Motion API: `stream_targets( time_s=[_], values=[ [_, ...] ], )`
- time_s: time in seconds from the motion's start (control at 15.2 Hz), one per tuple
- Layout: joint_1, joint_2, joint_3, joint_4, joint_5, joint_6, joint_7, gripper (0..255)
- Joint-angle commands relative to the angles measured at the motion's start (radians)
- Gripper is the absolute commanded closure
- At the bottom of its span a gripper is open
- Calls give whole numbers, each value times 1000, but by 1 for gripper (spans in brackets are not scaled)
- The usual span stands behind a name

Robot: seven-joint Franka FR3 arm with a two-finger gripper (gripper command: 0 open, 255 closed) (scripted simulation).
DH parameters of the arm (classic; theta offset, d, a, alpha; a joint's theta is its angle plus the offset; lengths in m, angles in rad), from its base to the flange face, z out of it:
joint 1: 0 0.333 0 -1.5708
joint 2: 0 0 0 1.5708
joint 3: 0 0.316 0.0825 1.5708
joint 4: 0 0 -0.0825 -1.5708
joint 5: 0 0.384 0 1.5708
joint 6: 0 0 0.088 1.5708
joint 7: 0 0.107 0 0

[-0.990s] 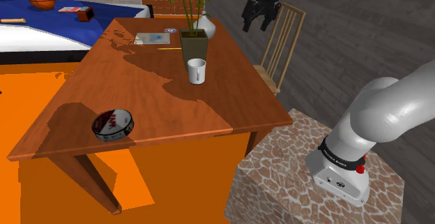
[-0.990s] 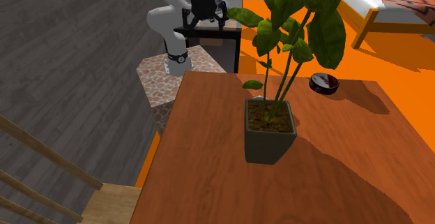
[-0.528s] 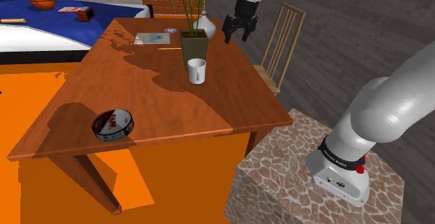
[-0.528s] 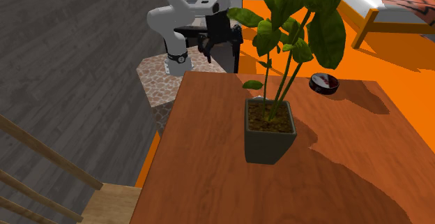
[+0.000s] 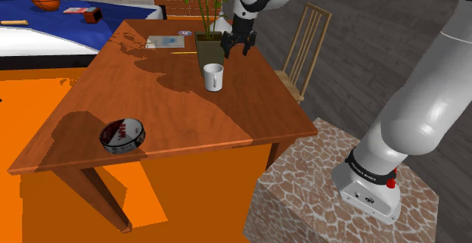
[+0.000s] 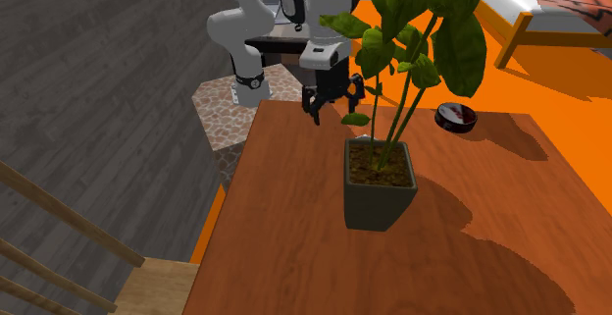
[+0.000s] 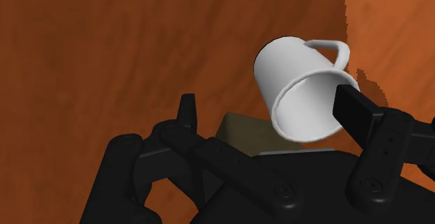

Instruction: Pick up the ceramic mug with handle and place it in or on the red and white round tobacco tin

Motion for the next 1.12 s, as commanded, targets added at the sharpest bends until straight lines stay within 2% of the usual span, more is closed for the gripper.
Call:
stream_targets(
  time_s=[0.0,0.33,0.79,1.06],
  values=[
    [6,78,5,56,-3,17,8,0],
    [17,257,12,199,-12,38,23,0],
    [19,312,13,180,-11,112,23,0],
    [19,317,13,179,-11,118,23,0]
  ],
)
